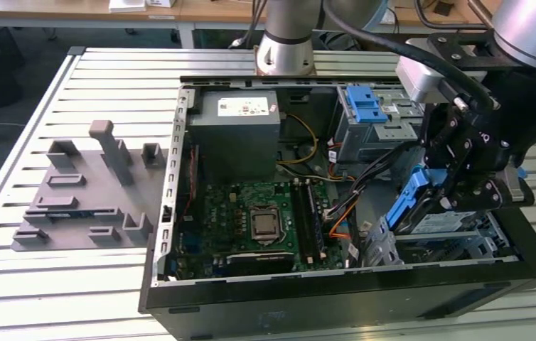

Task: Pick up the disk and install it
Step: 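Insert the disk into the insertion slot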

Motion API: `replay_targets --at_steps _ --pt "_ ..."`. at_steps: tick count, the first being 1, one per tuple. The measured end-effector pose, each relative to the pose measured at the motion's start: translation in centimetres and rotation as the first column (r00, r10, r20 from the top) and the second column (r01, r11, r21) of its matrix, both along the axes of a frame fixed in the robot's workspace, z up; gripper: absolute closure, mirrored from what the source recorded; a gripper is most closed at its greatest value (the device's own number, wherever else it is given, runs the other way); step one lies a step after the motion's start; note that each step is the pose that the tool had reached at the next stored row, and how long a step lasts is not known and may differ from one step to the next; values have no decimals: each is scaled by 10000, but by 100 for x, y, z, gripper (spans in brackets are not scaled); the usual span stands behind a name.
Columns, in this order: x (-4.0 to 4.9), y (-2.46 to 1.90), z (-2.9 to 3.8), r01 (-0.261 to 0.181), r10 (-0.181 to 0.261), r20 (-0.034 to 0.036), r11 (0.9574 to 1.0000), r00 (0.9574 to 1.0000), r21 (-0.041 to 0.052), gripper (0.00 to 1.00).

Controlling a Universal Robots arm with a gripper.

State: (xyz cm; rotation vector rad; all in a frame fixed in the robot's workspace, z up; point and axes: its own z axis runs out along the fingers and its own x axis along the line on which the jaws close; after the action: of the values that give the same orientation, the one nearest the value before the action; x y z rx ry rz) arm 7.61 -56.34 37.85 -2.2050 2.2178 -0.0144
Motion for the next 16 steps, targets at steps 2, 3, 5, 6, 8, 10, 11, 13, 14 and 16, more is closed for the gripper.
replay_targets --at_steps 2,3,5,6,8,10,11,13,14,16 --pt "0 0 -1 0 0 1 10000 10000 2 63" --pt "0 0 -2 0 0 1 10000 10000 3 63" --pt "0 0 -2 0 0 0 10000 10000 3 63" --pt "0 0 -2 0 0 0 10000 10000 2 63" --pt "0 0 -2 0 0 0 10000 10000 2 63" --pt "0 0 -3 0 0 0 10000 10000 2 63" --pt "0 0 -3 0 0 0 10000 10000 2 63" --pt "0 0 -3 0 0 1 10000 10000 2 62" --pt "0 0 -4 0 0 0 10000 10000 4 62" --pt "0 0 -10 0 0 1 10000 10000 4 56"
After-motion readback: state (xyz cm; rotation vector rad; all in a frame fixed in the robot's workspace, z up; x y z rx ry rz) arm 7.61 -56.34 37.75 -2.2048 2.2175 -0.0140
